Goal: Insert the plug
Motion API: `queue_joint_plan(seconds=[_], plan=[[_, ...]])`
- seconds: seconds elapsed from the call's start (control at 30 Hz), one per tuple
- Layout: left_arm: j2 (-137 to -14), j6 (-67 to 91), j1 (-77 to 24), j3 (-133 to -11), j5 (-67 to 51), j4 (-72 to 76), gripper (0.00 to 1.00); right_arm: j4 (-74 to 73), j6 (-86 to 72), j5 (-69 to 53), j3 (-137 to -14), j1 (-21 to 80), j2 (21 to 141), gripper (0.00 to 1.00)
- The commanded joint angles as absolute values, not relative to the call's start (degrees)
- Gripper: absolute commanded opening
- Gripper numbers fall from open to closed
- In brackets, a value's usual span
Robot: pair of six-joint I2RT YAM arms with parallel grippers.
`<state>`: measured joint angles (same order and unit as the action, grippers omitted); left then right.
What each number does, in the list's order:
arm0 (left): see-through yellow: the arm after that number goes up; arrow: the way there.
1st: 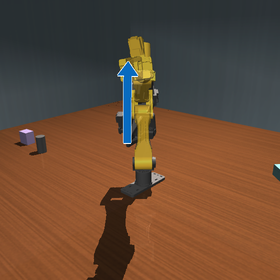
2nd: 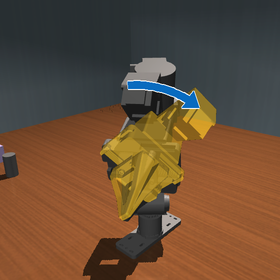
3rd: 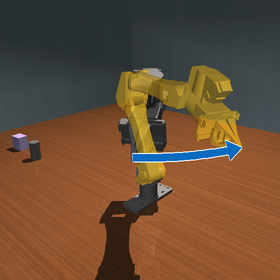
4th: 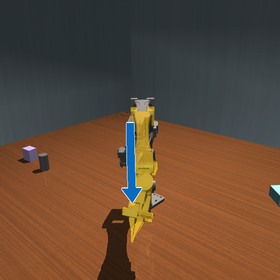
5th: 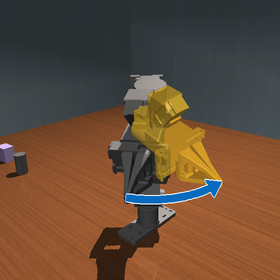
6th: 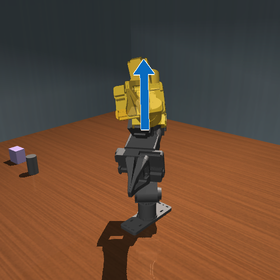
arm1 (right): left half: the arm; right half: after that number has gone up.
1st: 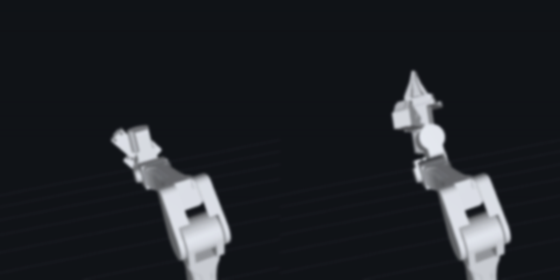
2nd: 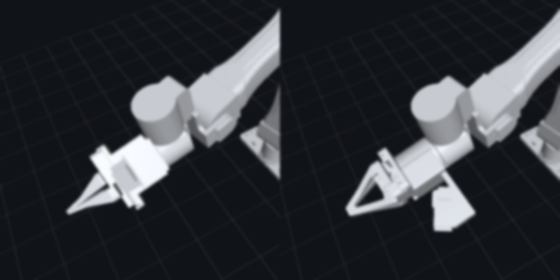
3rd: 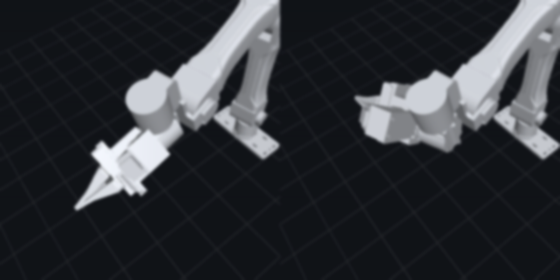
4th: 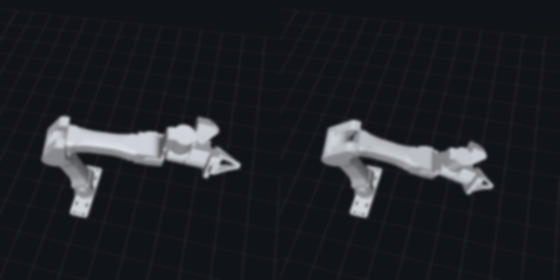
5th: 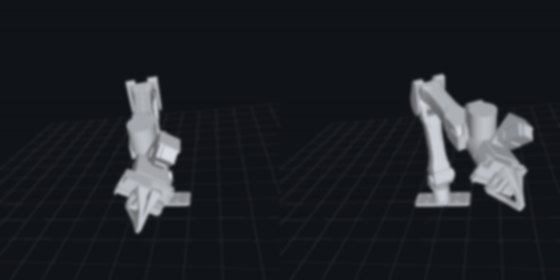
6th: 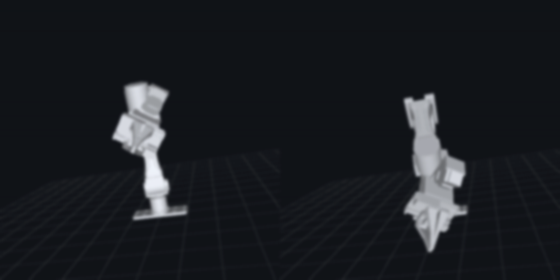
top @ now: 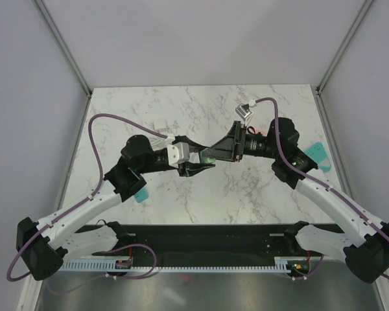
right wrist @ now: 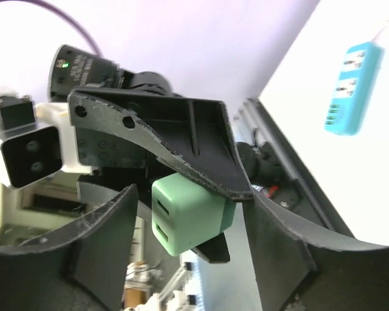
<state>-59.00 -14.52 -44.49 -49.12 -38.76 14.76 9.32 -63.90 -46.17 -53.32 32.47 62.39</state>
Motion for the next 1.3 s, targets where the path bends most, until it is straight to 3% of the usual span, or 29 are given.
queue_joint_plan(seconds=[0.0, 0.07, 0.37, 0.77, 0.83, 0.97, 1.17, 1.23, 1.27], plan=[[-58.27, -18.10, -44.47, -50.71, -35.25, 8.90, 0.02, -4.46, -52.83, -41.49, -60.10, 32.34, 60.73, 0.73], [-58.45, -19.07, -44.47, -50.80, -34.28, 7.74, 0.02, -8.69, -50.46, -39.91, -61.34, 32.43, 61.08, 0.73], [-61.78, -20.13, -44.47, -53.17, -33.66, 2.99, 0.02, -15.81, -45.89, -36.04, -65.38, 33.66, 63.81, 0.51], [-65.13, -20.39, -44.47, -56.34, -29.98, -3.51, 0.02, -25.92, -39.29, -28.74, -66.36, 37.79, 69.08, 0.33], [-65.30, -20.39, -44.47, -56.77, -29.01, -4.22, 0.02, -26.45, -39.20, -29.44, -65.83, 37.88, 69.78, 0.33], [-66.00, -21.53, -44.47, -57.39, -27.34, -6.68, 0.02, -26.80, -39.11, -31.56, -65.39, 38.93, 71.28, 0.43], [-66.88, -21.62, -44.47, -58.18, -26.11, -8.17, 0.02, -27.16, -39.55, -31.38, -65.83, 39.90, 71.89, 0.42], [-66.97, -21.45, -44.47, -58.45, -26.54, -8.09, 0.02, -27.16, -39.64, -31.29, -66.00, 40.17, 71.81, 0.34], [-67.23, -21.27, -44.47, -58.62, -26.98, -8.00, 0.02, -26.98, -39.55, -31.20, -66.01, 40.08, 71.72, 0.22]])
